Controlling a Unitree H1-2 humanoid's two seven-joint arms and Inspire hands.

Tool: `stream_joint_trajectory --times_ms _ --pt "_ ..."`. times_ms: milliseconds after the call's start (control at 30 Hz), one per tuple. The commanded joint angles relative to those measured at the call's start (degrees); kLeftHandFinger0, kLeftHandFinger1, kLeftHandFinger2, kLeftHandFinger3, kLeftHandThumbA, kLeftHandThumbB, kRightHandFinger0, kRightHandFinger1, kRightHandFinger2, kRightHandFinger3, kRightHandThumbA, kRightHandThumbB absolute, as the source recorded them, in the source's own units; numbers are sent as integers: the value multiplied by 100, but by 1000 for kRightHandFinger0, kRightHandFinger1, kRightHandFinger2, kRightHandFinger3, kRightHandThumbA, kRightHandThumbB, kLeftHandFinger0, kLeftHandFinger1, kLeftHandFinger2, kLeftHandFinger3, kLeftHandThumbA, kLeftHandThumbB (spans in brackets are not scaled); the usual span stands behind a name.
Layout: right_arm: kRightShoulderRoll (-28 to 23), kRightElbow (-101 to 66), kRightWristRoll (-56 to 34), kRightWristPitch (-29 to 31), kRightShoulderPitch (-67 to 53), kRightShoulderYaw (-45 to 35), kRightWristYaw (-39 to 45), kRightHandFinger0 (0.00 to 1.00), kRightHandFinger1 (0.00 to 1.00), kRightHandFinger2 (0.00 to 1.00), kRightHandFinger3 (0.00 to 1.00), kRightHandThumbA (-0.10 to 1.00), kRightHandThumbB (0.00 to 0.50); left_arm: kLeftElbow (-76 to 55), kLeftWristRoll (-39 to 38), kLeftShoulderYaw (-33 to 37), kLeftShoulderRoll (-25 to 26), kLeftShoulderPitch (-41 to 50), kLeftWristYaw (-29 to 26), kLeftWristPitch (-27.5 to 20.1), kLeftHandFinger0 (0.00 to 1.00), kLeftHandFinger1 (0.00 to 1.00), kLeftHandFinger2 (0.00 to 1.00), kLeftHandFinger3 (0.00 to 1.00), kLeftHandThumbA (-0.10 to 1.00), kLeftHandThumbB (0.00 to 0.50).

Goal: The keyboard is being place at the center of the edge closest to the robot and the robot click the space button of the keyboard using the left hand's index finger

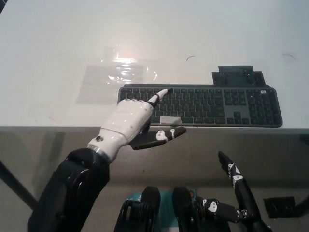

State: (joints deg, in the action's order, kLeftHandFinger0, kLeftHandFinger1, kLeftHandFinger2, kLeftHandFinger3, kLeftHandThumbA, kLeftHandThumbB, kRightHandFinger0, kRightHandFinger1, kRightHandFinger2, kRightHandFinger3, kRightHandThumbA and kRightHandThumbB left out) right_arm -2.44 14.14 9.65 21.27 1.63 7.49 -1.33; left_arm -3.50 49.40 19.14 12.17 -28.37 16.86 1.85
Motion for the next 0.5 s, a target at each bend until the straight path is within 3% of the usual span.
stream_joint_trajectory --times_ms 0,100,400,467 --pt "4 -188 8 281 124 -46 -45 1000 1000 1000 1000 1000 340 208 318 94 -34 -362 304 508 14 182 147 1000 1000 405" --pt "12 -195 4 261 135 -42 -35 1000 1000 1000 1000 1000 345 402 319 140 -61 -506 360 620 0 186 151 1000 1000 410" --pt "7 -195 -19 263 161 -51 -24 1000 1000 1000 1000 1000 349 711 384 338 -100 -603 410 848 67 372 403 1000 1000 463" --pt "-2 -211 1 224 154 -44 -16 1000 1000 1000 1000 1000 357 718 385 381 -103 -564 423 846 72 375 422 1000 1000 448"
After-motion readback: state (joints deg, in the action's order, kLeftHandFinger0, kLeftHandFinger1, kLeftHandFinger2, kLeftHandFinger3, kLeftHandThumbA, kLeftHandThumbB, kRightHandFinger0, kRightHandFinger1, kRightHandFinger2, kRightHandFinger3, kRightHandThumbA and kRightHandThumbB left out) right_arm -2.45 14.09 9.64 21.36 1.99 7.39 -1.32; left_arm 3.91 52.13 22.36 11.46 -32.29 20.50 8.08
